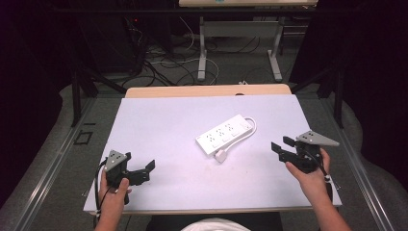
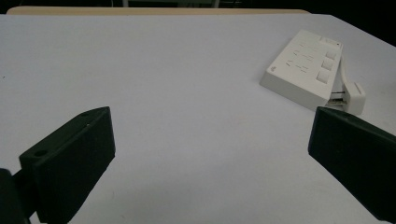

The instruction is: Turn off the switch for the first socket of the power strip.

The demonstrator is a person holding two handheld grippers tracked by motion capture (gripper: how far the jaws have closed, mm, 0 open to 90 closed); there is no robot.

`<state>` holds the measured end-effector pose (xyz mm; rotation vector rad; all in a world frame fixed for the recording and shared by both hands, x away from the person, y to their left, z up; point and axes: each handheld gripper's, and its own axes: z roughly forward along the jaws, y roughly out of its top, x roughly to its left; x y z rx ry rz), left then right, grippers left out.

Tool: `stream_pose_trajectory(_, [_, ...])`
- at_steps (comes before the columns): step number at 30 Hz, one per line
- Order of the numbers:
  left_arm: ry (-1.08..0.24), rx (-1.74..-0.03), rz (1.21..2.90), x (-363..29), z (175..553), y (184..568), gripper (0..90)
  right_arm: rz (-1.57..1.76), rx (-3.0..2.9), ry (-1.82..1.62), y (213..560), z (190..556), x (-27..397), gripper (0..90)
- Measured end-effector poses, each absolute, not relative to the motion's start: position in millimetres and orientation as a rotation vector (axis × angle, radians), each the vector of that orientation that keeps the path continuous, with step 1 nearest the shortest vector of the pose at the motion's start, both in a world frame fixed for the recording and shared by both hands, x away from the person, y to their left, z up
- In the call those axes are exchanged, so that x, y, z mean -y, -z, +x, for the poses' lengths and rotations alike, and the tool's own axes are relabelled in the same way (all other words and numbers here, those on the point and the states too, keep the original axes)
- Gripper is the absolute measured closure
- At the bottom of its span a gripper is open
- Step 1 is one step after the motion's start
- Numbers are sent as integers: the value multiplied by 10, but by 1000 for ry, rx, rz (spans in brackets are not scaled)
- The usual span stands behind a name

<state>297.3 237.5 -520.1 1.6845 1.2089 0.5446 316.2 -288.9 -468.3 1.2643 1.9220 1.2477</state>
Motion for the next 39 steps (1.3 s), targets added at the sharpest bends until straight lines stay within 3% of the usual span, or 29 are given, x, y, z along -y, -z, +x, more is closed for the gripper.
stream_pose_trajectory(39, [-546,-1204,1695,-2391,2968,5192,10,1209,-2193,-1159,4340,3737,2411,725])
